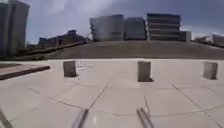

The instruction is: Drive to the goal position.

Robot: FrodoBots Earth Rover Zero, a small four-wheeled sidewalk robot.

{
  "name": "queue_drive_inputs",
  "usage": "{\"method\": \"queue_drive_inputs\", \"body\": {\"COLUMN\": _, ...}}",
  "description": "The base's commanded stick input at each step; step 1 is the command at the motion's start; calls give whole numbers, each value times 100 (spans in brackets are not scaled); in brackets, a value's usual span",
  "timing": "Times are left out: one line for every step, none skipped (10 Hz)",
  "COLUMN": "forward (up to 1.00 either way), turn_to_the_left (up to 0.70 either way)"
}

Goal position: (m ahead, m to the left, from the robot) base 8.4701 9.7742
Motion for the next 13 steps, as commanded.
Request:
{"method": "queue_drive_inputs", "body": {"forward": 100, "turn_to_the_left": 0}}
{"method": "queue_drive_inputs", "body": {"forward": 100, "turn_to_the_left": 0}}
{"method": "queue_drive_inputs", "body": {"forward": 100, "turn_to_the_left": 0}}
{"method": "queue_drive_inputs", "body": {"forward": 100, "turn_to_the_left": -2}}
{"method": "queue_drive_inputs", "body": {"forward": 100, "turn_to_the_left": -16}}
{"method": "queue_drive_inputs", "body": {"forward": 100, "turn_to_the_left": -37}}
{"method": "queue_drive_inputs", "body": {"forward": 100, "turn_to_the_left": -37}}
{"method": "queue_drive_inputs", "body": {"forward": 100, "turn_to_the_left": -37}}
{"method": "queue_drive_inputs", "body": {"forward": 100, "turn_to_the_left": -23}}
{"method": "queue_drive_inputs", "body": {"forward": 100, "turn_to_the_left": 0}}
{"method": "queue_drive_inputs", "body": {"forward": 100, "turn_to_the_left": 0}}
{"method": "queue_drive_inputs", "body": {"forward": 100, "turn_to_the_left": 0}}
{"method": "queue_drive_inputs", "body": {"forward": 100, "turn_to_the_left": 0}}
